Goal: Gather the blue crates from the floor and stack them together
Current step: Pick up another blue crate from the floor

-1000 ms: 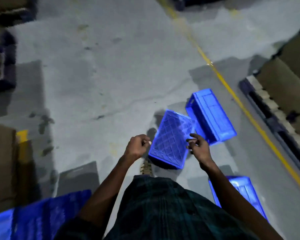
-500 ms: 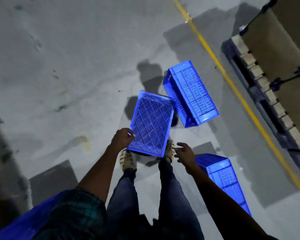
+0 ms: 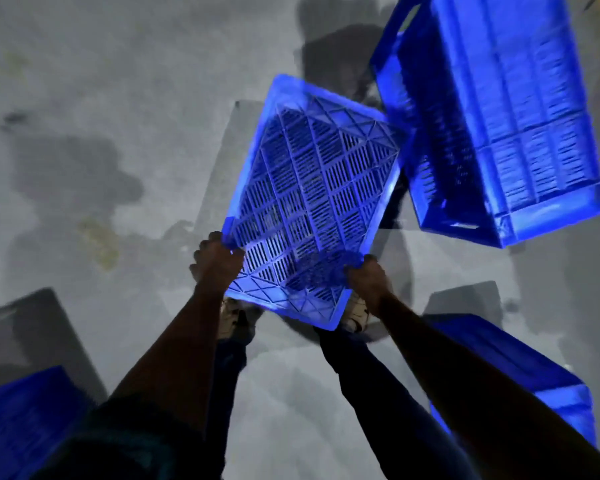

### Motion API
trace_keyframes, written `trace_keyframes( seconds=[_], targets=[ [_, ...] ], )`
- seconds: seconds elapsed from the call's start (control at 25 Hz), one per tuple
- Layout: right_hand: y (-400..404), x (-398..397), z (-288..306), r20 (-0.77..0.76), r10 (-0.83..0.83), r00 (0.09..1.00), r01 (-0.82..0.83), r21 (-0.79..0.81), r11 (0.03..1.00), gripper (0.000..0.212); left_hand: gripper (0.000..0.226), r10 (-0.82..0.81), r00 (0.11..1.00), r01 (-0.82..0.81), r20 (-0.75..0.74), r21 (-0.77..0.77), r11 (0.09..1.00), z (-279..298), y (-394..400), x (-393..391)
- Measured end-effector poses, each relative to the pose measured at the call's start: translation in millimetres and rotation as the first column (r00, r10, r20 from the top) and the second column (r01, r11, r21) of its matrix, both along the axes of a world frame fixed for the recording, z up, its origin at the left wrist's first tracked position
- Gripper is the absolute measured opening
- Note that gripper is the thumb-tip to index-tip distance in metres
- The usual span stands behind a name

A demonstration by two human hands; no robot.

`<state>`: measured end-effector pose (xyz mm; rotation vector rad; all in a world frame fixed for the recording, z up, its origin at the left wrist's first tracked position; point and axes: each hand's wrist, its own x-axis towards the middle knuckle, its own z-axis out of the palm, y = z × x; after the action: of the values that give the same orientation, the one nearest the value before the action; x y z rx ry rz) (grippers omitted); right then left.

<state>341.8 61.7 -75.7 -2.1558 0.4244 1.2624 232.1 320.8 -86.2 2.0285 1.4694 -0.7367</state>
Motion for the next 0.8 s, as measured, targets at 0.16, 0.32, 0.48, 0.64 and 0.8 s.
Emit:
trace_keyframes(
  seconds=[0.16,0.32,0.48,0.64,0.8],
  targets=[
    [-39.4,-32.7,-89.8,-0.145,-0.213,0.966,0.215,-0.008,0.977,0.064,0.092,0.224,0.964,-0.233,-0.146,-0.045,0.971,-38.6,2.7,-31.6],
    [-8.2,-27.4,-29.4,-0.237,-0.295,0.926,0.323,0.087,0.942,0.015,0.095,0.239,0.96,-0.263,-0.148,-0.168,0.95,-40.0,17.3,-47.3],
    [-3.0,-33.6,1.3,-0.032,-0.285,0.958,0.287,0.132,0.949,0.014,0.105,0.203,0.972,-0.223,-0.118,-0.193,0.956,-11.7,26.0,-38.4],
    [4.0,-28.9,37.0,0.165,-0.114,0.98,0.108,0.044,0.993,0.046,0.088,0.113,0.994,-0.113,0.002,0.03,0.993,51.1,26.6,-11.5],
    [18.2,0.5,112.3,0.223,-0.222,0.949,0.228,0.001,0.974,0.023,0.058,0.081,0.954,-0.135,0.288,0.173,0.976,121.9,35.6,16.9]
  ],
)
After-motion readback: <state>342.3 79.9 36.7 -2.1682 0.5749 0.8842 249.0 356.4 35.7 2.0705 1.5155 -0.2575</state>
